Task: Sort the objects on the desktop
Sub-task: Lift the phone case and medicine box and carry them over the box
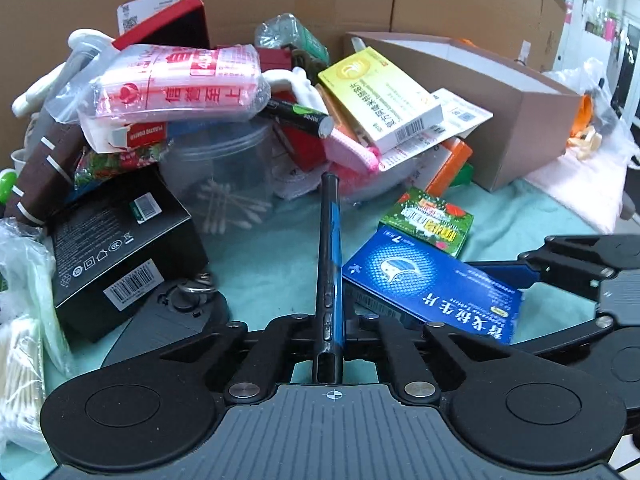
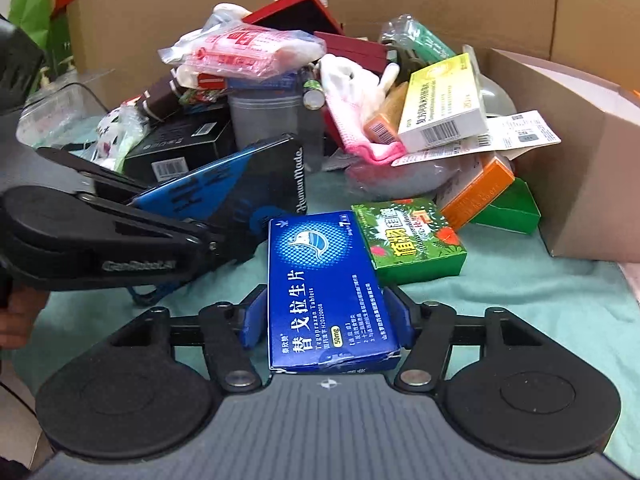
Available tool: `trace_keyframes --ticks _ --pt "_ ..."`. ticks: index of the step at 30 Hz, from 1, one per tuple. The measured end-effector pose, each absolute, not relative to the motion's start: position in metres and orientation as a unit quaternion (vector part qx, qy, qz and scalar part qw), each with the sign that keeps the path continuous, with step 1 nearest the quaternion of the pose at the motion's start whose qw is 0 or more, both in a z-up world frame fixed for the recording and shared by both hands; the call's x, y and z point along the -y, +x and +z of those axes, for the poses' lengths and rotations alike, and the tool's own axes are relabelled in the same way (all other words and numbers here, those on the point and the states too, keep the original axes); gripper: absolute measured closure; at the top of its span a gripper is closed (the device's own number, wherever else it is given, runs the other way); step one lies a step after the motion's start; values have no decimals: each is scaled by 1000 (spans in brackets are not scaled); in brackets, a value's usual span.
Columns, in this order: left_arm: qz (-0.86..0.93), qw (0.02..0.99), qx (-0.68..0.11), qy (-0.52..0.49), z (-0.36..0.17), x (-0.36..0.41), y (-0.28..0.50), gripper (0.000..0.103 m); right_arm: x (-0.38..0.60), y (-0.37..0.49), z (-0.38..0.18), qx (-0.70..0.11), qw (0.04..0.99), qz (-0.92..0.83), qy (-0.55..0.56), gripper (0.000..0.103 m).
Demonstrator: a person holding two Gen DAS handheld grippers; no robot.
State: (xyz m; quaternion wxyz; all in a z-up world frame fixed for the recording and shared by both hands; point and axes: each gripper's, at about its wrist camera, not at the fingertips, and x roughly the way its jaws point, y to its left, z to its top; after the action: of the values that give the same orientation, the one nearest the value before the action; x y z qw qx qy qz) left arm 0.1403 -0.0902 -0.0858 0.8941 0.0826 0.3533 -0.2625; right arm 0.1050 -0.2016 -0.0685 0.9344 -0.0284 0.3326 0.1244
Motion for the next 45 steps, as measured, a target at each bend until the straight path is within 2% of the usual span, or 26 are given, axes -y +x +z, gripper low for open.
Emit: trace_keyframes --ticks 1,2,3,6,16,27,33,45 --pt "-262 895 -350 85 -87 91 140 98 203 104 -68 -333 934 130 -26 39" --pt "-262 895 -350 87 -87 92 139 98 203 103 -67 -335 933 133 -23 40" --pt "-263 894 -351 91 -85 92 139 103 204 103 -66 -337 932 135 -19 40" --pt "-273 893 -346 87 -75 91 135 103 211 96 -57 -329 933 147 3 42" --pt "-311 908 -276 45 3 108 120 103 254 73 7 -236 963 127 20 42" --pt "-347 905 -246 6 75 205 190 103 337 108 75 -148 989 14 2 42" --pt "-346 903 -255 18 75 274 232 103 390 158 75 -174 984 -47 4 42" --pt "-341 874 -347 -3 23 371 312 103 460 253 27 -299 950 -88 -11 41"
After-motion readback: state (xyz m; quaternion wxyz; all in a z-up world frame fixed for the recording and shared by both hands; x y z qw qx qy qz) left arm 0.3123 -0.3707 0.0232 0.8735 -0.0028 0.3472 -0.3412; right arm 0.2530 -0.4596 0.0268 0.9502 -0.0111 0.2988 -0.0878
